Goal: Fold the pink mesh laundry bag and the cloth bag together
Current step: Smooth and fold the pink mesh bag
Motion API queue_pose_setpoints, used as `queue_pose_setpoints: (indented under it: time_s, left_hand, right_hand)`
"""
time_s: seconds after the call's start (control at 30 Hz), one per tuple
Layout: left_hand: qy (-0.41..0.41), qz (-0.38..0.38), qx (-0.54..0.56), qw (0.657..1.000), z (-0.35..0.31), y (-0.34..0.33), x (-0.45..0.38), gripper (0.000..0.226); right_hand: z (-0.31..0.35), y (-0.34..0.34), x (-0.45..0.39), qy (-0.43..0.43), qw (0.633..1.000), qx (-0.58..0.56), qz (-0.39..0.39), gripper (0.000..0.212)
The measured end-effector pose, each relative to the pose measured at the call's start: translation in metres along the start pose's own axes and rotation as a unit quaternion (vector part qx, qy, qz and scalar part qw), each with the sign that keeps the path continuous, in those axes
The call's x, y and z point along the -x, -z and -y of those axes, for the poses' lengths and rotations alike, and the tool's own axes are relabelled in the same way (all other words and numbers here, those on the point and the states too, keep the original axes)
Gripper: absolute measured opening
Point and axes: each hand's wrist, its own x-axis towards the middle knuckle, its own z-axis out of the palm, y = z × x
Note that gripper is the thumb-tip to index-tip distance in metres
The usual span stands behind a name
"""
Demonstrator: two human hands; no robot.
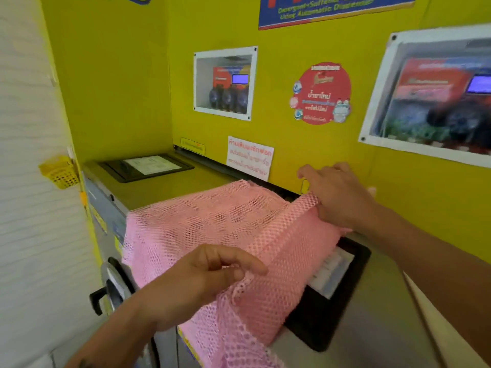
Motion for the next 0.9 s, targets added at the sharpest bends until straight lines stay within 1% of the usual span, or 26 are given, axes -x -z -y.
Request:
queue_pose_setpoints:
  time_s: [0.07, 0.13, 0.17, 0.2, 0.27, 0.3, 0.33, 0.37, 0.47, 0.53, 0.57, 0.6, 0.63, 0.67, 0.7, 0.73, 0.77, 0.8, 0.83, 0.87, 0.9]
  left_hand:
    - [-0.004, -0.018, 0.007, 1.0, 0.002, 0.04, -0.008, 0.03]
    - [0.014, -0.026, 0.003, 1.0, 0.002, 0.086, -0.017, 0.037]
    - [0.025, -0.024, -0.002, 0.999, 0.001, 0.109, -0.021, 0.036]
    - [0.035, -0.023, -0.012, 0.999, 0.001, 0.132, -0.026, 0.031]
    - [0.066, -0.019, -0.01, 0.998, -0.001, 0.175, -0.036, 0.014]
    - [0.084, -0.014, -0.009, 0.996, -0.001, 0.196, -0.042, 0.017]
    - [0.1, -0.01, -0.036, 0.994, -0.002, 0.215, -0.048, 0.022]
    - [0.112, -0.015, -0.085, 0.99, 0.001, 0.235, -0.056, 0.025]
    - [0.129, -0.056, -0.253, 0.957, 0.017, 0.277, -0.078, 0.032]
    - [0.143, -0.09, -0.351, 0.921, 0.03, 0.288, -0.087, 0.034]
    - [0.142, -0.122, -0.405, 0.895, 0.035, 0.286, -0.09, 0.033]
    - [0.113, -0.162, -0.453, 0.869, 0.038, 0.28, -0.092, 0.03]
    - [0.057, -0.195, -0.476, 0.855, 0.042, 0.272, -0.094, 0.027]
    - [-0.008, -0.215, -0.469, 0.857, 0.042, 0.259, -0.094, 0.025]
    - [-0.056, -0.21, -0.451, 0.866, 0.044, 0.245, -0.095, 0.023]
    - [-0.077, -0.181, -0.447, 0.873, 0.044, 0.23, -0.096, 0.021]
    - [-0.063, -0.135, -0.454, 0.878, 0.045, 0.216, -0.097, 0.026]
    - [-0.028, -0.084, -0.465, 0.881, 0.049, 0.204, -0.1, 0.037]
    - [0.012, -0.033, -0.487, 0.873, 0.055, 0.196, -0.103, 0.049]
    - [0.035, 0.005, -0.518, 0.854, 0.061, 0.191, -0.107, 0.059]
    - [0.043, 0.023, -0.547, 0.836, 0.065, 0.189, -0.111, 0.064]
  right_hand:
    - [0.017, 0.001, -0.044, 0.014, 1.0, 0.017, -0.002, 0.067]
    - [0.036, -0.003, -0.089, 0.025, 0.999, 0.038, 0.013, 0.069]
    - [0.045, -0.005, -0.111, 0.029, 0.998, 0.048, 0.024, 0.069]
    - [0.055, -0.01, -0.132, 0.028, 0.997, 0.052, 0.04, 0.068]
    - [0.073, -0.024, -0.171, 0.026, 0.996, 0.046, 0.066, 0.065]
    - [0.081, -0.033, -0.188, 0.025, 0.996, 0.04, 0.078, 0.063]
    - [0.089, -0.043, -0.203, 0.021, 0.995, 0.031, 0.089, 0.062]
    - [0.096, -0.055, -0.216, 0.015, 0.995, 0.022, 0.096, 0.061]
    - [0.115, -0.095, -0.239, -0.02, 0.995, -0.026, 0.09, 0.058]
    - [0.122, -0.113, -0.241, -0.066, 0.992, -0.078, 0.078, 0.055]
    - [0.125, -0.118, -0.238, -0.085, 0.991, -0.086, 0.065, 0.053]
    - [0.126, -0.123, -0.232, -0.1, 0.991, -0.077, 0.039, 0.051]
    - [0.125, -0.124, -0.224, -0.108, 0.992, -0.061, 0.0, 0.05]
    - [0.126, -0.124, -0.215, -0.108, 0.992, -0.056, -0.04, 0.048]
    - [0.125, -0.122, -0.205, -0.104, 0.99, -0.072, -0.056, 0.044]
    - [0.124, -0.121, -0.195, -0.1, 0.989, -0.108, -0.036, 0.039]
    - [0.124, -0.12, -0.187, -0.092, 0.984, -0.152, 0.019, 0.036]
    - [0.122, -0.12, -0.18, -0.083, 0.977, -0.175, 0.084, 0.035]
    - [0.12, -0.123, -0.175, -0.074, 0.973, -0.173, 0.134, 0.037]
    - [0.117, -0.127, -0.172, -0.071, 0.973, -0.163, 0.149, 0.039]
    - [0.114, -0.132, -0.172, -0.077, 0.975, -0.157, 0.136, 0.039]
